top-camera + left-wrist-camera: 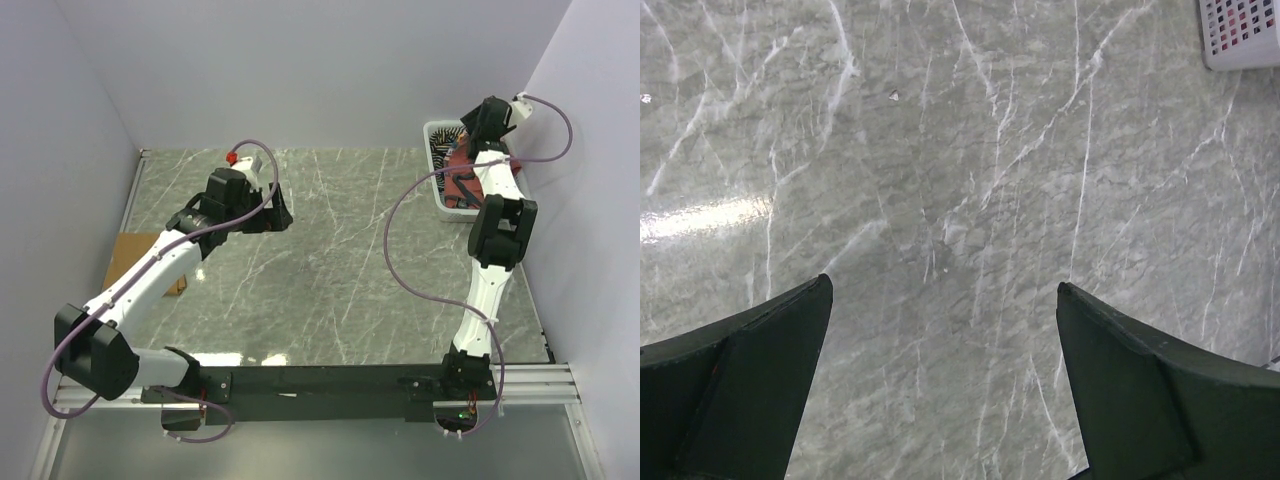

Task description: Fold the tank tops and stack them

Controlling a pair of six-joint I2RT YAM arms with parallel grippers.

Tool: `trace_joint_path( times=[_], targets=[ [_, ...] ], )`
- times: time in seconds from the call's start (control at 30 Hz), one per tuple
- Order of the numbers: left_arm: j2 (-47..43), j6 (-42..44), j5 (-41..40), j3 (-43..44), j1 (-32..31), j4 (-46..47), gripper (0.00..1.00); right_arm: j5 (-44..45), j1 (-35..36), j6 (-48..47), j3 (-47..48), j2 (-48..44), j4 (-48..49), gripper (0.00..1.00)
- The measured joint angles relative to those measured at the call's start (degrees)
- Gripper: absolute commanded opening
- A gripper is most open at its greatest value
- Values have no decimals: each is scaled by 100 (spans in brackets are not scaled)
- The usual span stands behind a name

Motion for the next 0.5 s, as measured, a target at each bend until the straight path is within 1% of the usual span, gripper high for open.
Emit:
trace_joint_path(
  times=[0.07,0.1,0.33,0.4,0.43,0.5],
  targets=[
    [24,0,-2,0,0,4,99,48,0,-13,118,48,9,56],
    [31,-2,-2,-2,0,7,99,81,0,-9,144,61,4,51],
    [83,-2,0,-31,0,39,99,133,-11,46,146,232,-92,52],
    [105,-2,4,-44,0,37,99,133,-13,55,114,236,-129,49],
    [125,-4,7,-46,0,37,99,133,-17,57,114,236,-131,47],
    [162,-4,11,-46,0,39,99,129,-33,63,114,236,-129,31]
  ],
)
